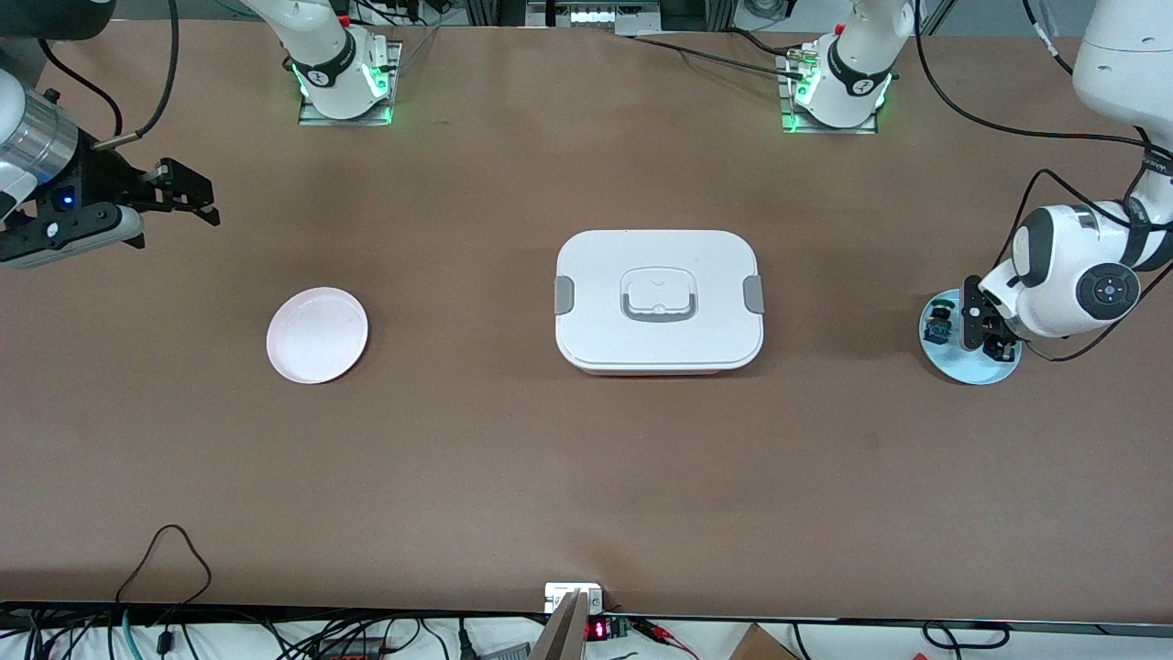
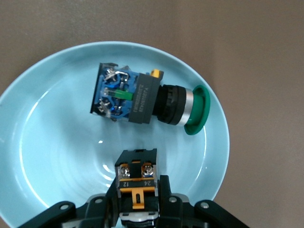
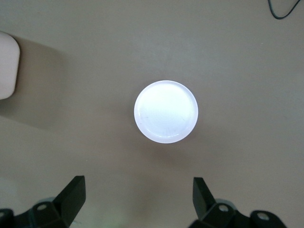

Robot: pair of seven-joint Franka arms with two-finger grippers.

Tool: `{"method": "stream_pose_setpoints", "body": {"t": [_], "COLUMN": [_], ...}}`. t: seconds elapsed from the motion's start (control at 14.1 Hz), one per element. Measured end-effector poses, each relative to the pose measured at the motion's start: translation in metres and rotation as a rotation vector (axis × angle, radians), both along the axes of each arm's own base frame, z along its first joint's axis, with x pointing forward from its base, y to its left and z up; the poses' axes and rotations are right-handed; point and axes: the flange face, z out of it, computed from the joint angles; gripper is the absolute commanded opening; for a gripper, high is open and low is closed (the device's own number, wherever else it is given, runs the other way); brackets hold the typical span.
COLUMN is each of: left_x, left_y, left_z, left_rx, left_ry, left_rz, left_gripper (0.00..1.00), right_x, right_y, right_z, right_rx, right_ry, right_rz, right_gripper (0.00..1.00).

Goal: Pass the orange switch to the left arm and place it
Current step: 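Lower the switch onto the blue plate and open the left gripper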

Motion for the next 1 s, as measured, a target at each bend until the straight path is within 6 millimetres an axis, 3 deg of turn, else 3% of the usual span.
{"method": "stream_pose_setpoints", "body": {"t": [0.21, 0.43, 0.64, 1.0], "left_x": [0.004, 0.009, 0.011, 0.036], "left_y": [-0.007, -0.015, -0.009, -0.014], "left_z": [0.002, 0.018, 0.055, 0.126], "left_rx": [-0.017, -0.023, -0.041, -0.081], "left_ry": [-0.001, -0.012, 0.006, 0.057], "left_rz": [-0.081, -0.099, -0.026, 0.201], "left_gripper": [1.00, 1.00, 1.00, 1.00], "right_x": [0.000, 0.000, 0.003, 0.004], "right_y": [0.001, -0.002, -0.004, -0.004], "right_z": [0.000, 0.000, 0.001, 0.002], "right_rx": [0.001, -0.026, -0.041, -0.041], "right_ry": [0.000, -0.005, -0.023, -0.030], "right_rz": [0.001, 0.004, 0.004, 0.004], "right_gripper": [1.00, 1.00, 1.00, 1.00]}}
